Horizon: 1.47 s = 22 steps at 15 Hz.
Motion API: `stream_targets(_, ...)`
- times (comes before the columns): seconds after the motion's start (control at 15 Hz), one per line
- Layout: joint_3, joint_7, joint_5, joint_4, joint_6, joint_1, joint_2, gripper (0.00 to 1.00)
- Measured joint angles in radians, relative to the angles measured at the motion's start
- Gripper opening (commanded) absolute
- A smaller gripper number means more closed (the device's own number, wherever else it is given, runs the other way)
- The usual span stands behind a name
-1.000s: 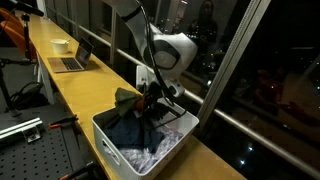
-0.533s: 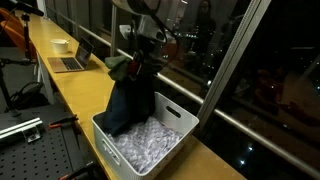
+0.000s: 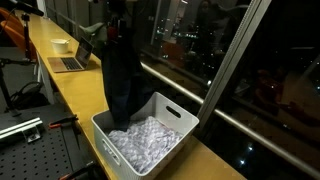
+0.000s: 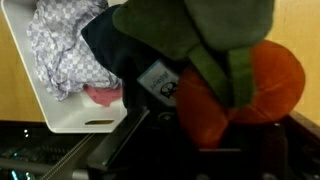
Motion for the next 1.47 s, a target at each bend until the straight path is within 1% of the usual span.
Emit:
stream_targets(0.2,0.06,0.041,-0.077,0.113,-0.104,0.088,0.014,0.0)
stream_targets(0.47,0.121,0.077,-0.167,0.302,-0.26,0.207,0.064,0.0)
stream_targets(0.73,0.137,0.094,-0.229,0.495,-0.401,0.327,0.152,0.0)
stream_targets(0.87,0.136,0.095,-0.235,0.584,-0.453,0.357,0.21,0.0)
stream_targets(1.0,0.13,0.091,-0.235,0.67,-0.488,0.36,0.276,0.0)
stream_targets(1.13,0.1,0.078,-0.209,0.717,-0.491,0.349,0.324,0.0)
stream_targets(1.27,0.098,0.068,-0.164,0.715,-0.476,0.297,0.347,0.0)
stream_targets(1.47,0.098,0.038,-0.046,0.651,-0.399,0.178,0.347,0.0)
